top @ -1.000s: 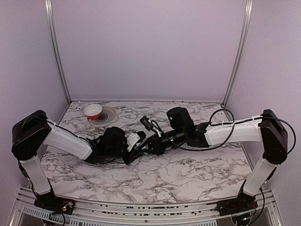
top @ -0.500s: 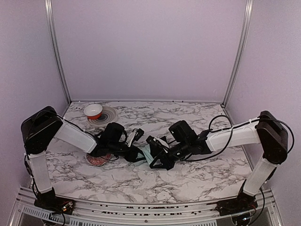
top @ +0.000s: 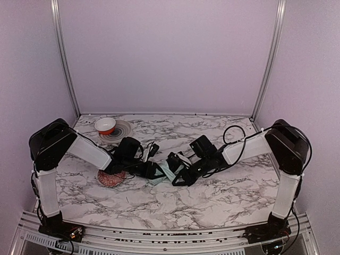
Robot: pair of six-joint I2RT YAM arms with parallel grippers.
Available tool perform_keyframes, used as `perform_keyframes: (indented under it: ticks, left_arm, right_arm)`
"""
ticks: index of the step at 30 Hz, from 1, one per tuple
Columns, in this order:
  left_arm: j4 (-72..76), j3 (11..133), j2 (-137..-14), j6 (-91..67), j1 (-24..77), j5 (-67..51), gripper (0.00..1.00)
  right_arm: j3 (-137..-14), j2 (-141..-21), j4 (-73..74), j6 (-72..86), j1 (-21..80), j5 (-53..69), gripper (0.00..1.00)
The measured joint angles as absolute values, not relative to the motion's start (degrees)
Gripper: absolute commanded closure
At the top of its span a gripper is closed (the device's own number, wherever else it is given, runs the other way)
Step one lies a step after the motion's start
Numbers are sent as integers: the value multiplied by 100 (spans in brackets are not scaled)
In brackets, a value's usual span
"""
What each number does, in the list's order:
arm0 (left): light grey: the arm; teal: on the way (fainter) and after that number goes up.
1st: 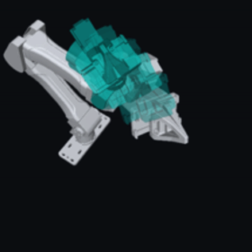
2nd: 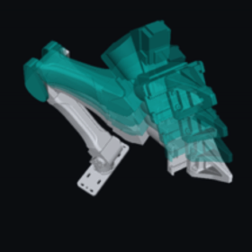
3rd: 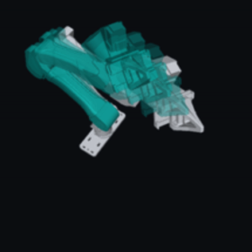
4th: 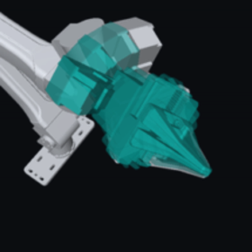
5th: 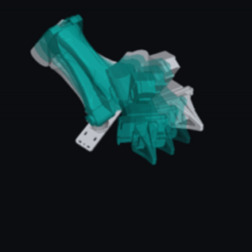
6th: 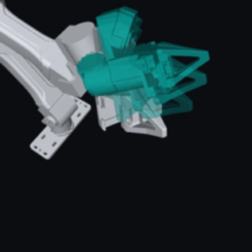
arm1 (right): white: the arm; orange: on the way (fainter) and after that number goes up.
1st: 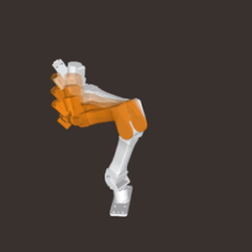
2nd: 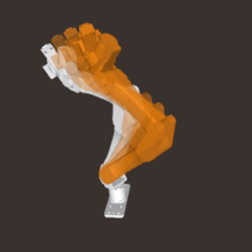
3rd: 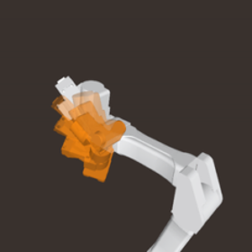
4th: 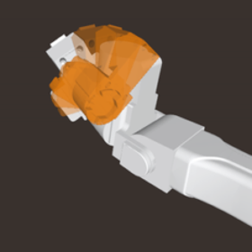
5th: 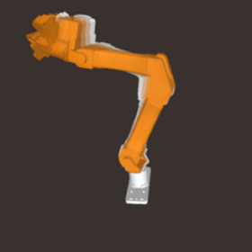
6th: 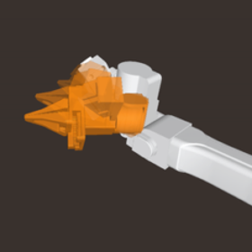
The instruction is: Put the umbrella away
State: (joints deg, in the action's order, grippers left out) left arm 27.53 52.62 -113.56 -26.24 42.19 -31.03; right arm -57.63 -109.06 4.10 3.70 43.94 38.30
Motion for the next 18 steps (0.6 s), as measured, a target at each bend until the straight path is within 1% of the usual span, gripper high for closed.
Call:
perform_keyframes:
  ticks: [5,13,18]
  left_arm:
    - [2539,5369,-11327,-2368,4154,-3114,43]
    - [2091,5089,-10822,-1050,4125,-2801,26]
    - [1951,4993,-10521,-215,4189,-2497,24]
  right_arm:
    - [-5905,-10938,648,276,4316,3896,100]
    - [-6353,-11091,910,274,4316,3953,100]
    - [-6440,-11375,923,309,4316,3955,100]
